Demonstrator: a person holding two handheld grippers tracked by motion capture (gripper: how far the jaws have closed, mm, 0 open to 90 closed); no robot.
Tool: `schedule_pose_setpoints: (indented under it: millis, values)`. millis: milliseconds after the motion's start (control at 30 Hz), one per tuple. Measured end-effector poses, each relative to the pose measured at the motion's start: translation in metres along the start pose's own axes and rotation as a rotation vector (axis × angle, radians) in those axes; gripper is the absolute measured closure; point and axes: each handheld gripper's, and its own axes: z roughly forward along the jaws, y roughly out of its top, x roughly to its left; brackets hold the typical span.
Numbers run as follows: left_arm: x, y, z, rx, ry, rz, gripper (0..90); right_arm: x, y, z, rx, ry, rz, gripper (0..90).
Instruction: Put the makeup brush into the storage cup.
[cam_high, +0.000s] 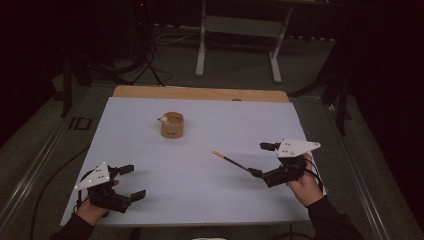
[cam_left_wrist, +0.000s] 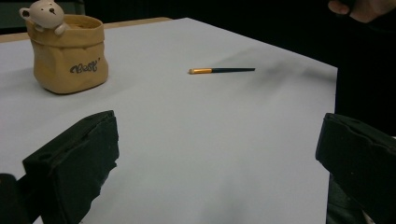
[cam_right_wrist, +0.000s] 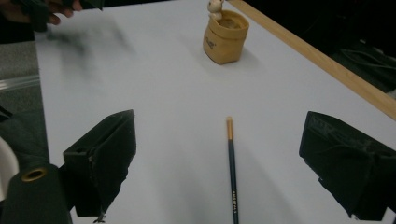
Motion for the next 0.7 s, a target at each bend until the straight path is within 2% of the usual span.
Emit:
schedule_pose_setpoints:
  millis: [100, 167, 400, 567, 633, 700]
  values:
    - [0.0, 0.0, 0.0, -0.003, -0.004, 0.0, 0.1, -0.005, 0.001, 0.007, 0.031, 0.003, 0.006, 10.9]
    - [0.0, 0.0, 0.0, -0.007, -0.005, -0.002, 0.1, -0.008, 0.001, 0.013, 0.061, -0.015, 0.007, 10.9]
    - [0.0, 0.0, 0.0, -0.004, -0.007, -0.001, 0.1, -0.019, 0.0, 0.027, 0.131, -0.017, 0.045, 10.9]
    - [0.0, 0.0, 0.0, -0.004, -0.008, -0.005, 0.1, -0.022, -0.001, 0.036, 0.161, -0.021, 0.058, 9.9]
    - [0.0, 0.0, 0.0, -0.005, -0.007, -0.007, 0.1, -0.023, -0.001, 0.039, 0.171, -0.045, 0.067, 9.9]
    - [0.0, 0.0, 0.0, -0.006, -0.008, -0.009, 0.1, -0.025, -0.002, 0.043, 0.187, -0.028, 0.079, 9.9]
